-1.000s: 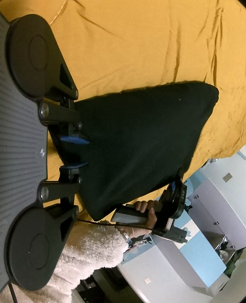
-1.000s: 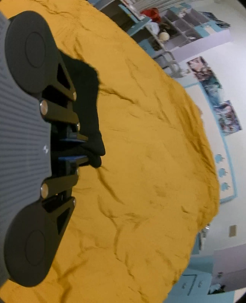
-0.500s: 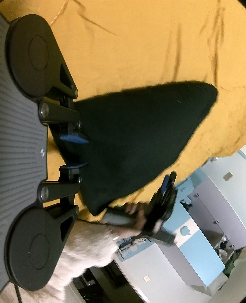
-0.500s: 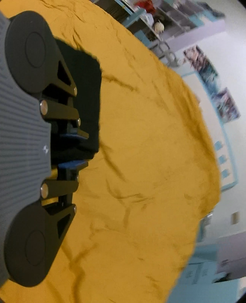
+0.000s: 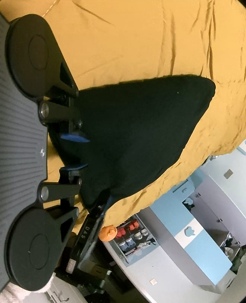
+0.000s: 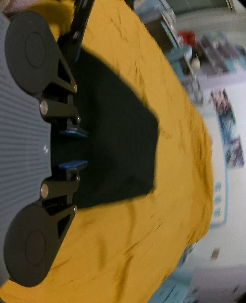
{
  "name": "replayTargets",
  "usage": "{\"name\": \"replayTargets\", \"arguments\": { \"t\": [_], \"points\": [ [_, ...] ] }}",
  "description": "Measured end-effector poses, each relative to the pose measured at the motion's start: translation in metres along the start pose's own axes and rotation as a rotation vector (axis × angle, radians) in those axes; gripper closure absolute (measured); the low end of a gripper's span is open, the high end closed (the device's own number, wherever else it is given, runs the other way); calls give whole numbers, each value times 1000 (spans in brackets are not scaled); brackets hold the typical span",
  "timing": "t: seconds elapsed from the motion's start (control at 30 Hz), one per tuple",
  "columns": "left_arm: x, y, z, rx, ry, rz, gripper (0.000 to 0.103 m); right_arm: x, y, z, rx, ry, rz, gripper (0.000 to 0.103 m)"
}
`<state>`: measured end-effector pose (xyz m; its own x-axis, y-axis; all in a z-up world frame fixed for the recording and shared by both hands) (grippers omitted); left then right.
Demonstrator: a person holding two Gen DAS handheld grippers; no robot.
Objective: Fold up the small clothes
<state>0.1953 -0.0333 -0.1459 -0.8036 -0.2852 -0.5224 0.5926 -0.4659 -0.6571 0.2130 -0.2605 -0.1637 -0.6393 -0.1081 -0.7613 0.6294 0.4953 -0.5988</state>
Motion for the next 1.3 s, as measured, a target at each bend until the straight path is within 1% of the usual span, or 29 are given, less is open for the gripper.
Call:
{"name": "replayTargets", "arguments": {
  "t": [0.07,0.17,0.33,0.4,0.47,0.63,0.7,0.73,0.77,0.8,0.83,0.87,0.93,0.97,1.0,1.03,1.07,1.13,1.2,1.23,1.27,1.3],
  "points": [
    [2,-1,1,-10,10,4,71,5,-7,9,23,30,20,92],
    [4,-2,2,-19,14,11,71,10,-15,19,36,65,30,94],
    [5,-3,4,-38,14,16,71,15,-17,26,35,48,16,94],
    [5,-2,8,-44,17,19,67,12,-17,29,38,57,15,94],
    [5,-3,9,-47,22,23,65,12,-16,29,38,69,15,94],
    [4,-2,10,-50,35,20,62,8,-15,26,58,61,-3,92],
    [3,-3,11,-44,37,19,62,4,-17,22,64,66,-2,88],
    [2,-4,12,-39,39,19,62,0,-21,20,67,64,16,84],
    [0,-6,12,-36,42,18,62,-4,-27,17,63,57,48,71],
    [-1,-9,14,-29,48,22,62,-9,-33,15,54,48,84,63],
    [-3,-13,15,-20,54,27,62,-17,-39,14,47,39,116,50],
    [-6,-19,16,-9,58,37,62,-24,-42,14,35,34,134,44],
    [-13,-35,13,23,44,77,59,-42,-45,22,-18,56,150,43],
    [-17,-44,9,46,23,99,53,-50,-44,28,-49,83,152,39],
    [-20,-51,1,74,-13,115,51,-59,-42,36,-82,119,157,37],
    [-24,-55,-8,110,-63,112,51,-68,-39,47,-116,162,170,36],
    [-26,-56,-19,143,-119,95,51,-75,-35,56,-145,207,176,36],
    [-28,-55,-42,186,-232,73,51,-87,-18,80,-237,320,148,35],
    [-28,-49,-61,170,-288,57,51,-92,3,99,-324,416,104,33],
    [-27,-43,-69,149,-309,34,51,-93,15,110,-339,463,86,33],
    [-27,-38,-73,146,-324,7,51,-92,26,119,-350,499,68,31],
    [-26,-30,-77,164,-348,-27,51,-90,41,130,-380,545,30,30]
  ]
}}
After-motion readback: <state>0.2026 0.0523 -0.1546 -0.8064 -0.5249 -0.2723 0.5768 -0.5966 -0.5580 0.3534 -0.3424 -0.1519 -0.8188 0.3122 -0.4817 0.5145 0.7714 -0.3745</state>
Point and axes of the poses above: each gripper's, at about its wrist camera, not at the fingertips, and y roughly the way its jaws point, z to its right, x to its underside, the point moved 5 cm from there along y, roughly the way its jaws point, and after that the axes turned 9 degrees about -x, right-handed, at the moved point
